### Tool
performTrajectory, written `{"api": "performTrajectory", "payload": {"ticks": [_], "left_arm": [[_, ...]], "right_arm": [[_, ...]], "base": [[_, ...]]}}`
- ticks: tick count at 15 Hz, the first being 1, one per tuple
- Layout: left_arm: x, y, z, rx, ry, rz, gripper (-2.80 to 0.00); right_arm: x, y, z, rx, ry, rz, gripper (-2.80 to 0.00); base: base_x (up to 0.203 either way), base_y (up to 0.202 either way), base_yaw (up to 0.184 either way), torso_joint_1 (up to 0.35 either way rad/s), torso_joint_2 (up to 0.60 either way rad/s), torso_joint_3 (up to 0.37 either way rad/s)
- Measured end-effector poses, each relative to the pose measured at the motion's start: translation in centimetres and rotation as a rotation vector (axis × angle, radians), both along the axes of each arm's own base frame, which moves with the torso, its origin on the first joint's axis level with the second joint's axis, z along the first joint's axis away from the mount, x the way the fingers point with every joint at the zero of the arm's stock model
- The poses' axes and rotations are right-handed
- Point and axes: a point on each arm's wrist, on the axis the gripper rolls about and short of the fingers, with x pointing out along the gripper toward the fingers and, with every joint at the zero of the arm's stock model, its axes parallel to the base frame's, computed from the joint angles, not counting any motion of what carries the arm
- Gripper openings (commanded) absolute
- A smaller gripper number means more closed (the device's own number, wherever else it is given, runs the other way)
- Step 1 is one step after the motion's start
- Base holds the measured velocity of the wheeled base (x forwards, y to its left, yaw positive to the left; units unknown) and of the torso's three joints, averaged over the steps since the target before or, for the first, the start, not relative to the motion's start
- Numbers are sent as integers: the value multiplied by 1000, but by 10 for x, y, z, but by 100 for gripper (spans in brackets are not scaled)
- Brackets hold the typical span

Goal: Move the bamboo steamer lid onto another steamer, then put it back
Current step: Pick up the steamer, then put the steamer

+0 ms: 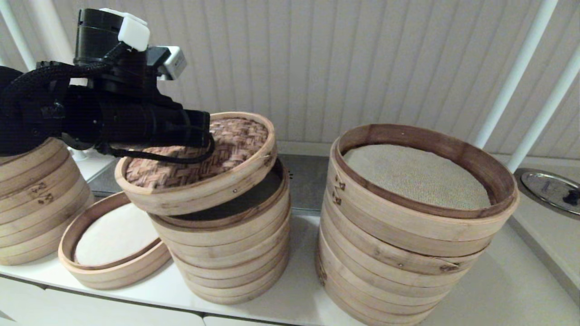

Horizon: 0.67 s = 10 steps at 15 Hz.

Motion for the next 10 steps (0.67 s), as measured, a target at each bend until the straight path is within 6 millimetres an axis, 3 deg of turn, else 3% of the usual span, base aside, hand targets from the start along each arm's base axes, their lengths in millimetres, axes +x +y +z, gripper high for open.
{"api": "performTrajectory", "payload": {"ticks": [4,10], "left_arm": [[-1,11,3,5,-2,30,-280],[-4,50,6,34,-7,133,-280]], "right_arm": [[0,0,0,0,0,0,-280],[0,0,0,0,0,0,-280]], "base": [[0,0,0,0,0,0],[0,0,0,0,0,0]]}}
